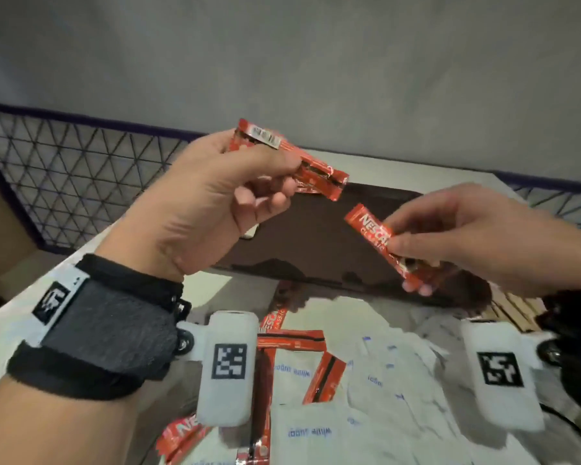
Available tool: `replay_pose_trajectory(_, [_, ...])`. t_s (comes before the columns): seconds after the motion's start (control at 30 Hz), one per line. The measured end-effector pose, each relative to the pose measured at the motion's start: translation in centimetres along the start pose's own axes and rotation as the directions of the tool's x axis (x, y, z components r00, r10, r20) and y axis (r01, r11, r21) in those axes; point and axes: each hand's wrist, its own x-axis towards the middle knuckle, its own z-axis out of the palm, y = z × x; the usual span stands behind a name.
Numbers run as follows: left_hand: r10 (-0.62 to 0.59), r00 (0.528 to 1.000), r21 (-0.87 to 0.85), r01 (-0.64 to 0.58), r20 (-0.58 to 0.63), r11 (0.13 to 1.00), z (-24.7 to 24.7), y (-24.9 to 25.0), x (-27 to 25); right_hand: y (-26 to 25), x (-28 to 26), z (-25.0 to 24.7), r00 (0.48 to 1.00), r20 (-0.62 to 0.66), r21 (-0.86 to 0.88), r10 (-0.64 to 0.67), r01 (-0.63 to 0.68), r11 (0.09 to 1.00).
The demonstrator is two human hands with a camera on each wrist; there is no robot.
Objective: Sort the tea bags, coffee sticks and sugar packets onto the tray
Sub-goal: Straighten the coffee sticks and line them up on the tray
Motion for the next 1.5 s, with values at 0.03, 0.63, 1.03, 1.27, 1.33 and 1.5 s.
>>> replay_pose_trajectory(0.03, [0.002, 0.999, -0.009, -0.001, 0.039, 1.0, 0.4, 0.1, 0.0, 0.6, 0.0, -0.3, 0.995, -0.099, 0.149, 0.021, -0.006, 0.989])
replay_pose_trajectory(0.63, [-0.313, 0.919, 0.179, 0.276, 0.238, 0.944, 2.7, -4.5, -1.4, 3.5, -2.8, 4.1, 0.949, -0.304, 0.525, -0.088, 0.244, 0.815])
replay_pose_trajectory(1.03, [-0.247, 0.967, 0.162, 0.234, 0.067, 0.959, 2.9, -4.7, -0.8, 3.2, -3.2, 4.6, 0.94, -0.32, 0.456, -0.12, 0.264, 0.85])
replay_pose_trajectory(1.27, [-0.234, 0.971, 0.165, 0.224, 0.044, 0.96, 3.3, -3.7, -1.0, 3.1, -3.6, 3.3, 0.912, -0.405, 0.467, -0.067, 0.269, 0.842])
replay_pose_trajectory(1.33, [-0.245, 0.967, 0.16, 0.231, 0.075, 0.96, 3.4, -3.7, -1.2, 3.2, -3.6, 3.5, 0.917, -0.392, 0.493, -0.069, 0.273, 0.826])
replay_pose_trajectory(1.5, [-0.251, 0.964, 0.147, 0.237, 0.083, 0.96, 3.3, -4.2, -1.3, 3.5, -3.2, 3.7, 0.916, -0.393, 0.509, -0.087, 0.295, 0.809])
